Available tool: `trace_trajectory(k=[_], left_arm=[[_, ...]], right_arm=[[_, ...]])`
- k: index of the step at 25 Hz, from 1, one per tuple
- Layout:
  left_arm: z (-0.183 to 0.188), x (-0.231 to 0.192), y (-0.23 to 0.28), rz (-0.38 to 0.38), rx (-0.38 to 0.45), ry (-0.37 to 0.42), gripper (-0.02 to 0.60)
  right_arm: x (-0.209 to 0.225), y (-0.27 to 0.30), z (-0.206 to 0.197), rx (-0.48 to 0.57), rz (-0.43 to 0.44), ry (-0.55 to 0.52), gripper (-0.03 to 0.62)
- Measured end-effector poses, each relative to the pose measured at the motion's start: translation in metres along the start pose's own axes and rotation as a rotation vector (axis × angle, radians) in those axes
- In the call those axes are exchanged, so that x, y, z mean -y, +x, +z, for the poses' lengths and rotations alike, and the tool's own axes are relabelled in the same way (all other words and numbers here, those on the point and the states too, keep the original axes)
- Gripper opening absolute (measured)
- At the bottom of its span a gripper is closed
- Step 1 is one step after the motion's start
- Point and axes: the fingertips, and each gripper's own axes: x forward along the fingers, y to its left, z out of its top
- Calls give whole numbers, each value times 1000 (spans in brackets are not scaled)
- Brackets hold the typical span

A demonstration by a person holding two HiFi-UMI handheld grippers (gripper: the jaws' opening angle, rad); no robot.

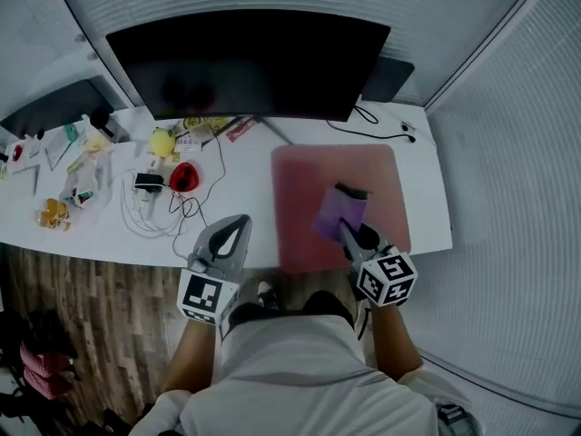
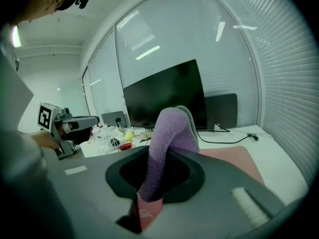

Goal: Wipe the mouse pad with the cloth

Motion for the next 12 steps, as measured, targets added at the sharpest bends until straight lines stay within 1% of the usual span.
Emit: trace_trajectory(k=[1, 3, 7, 10, 12], left_arm=[[-4, -7, 1, 14, -15, -11, 3], [-6, -20, 7, 44, -16, -24, 3], [-9, -42, 16, 141, -38, -52, 3], [-12, -44, 21, 223, -56, -79, 3], [-17, -39, 28, 269, -66, -108, 3]], right_arm=[[-1, 14, 1, -21, 22, -7, 57], [-2, 45, 5, -53, 73, -23, 57], [-10, 115, 1, -124, 221, -38, 57], [-14, 164, -15, -194, 317, -43, 57], [-14, 196, -24, -228, 366, -72, 57]])
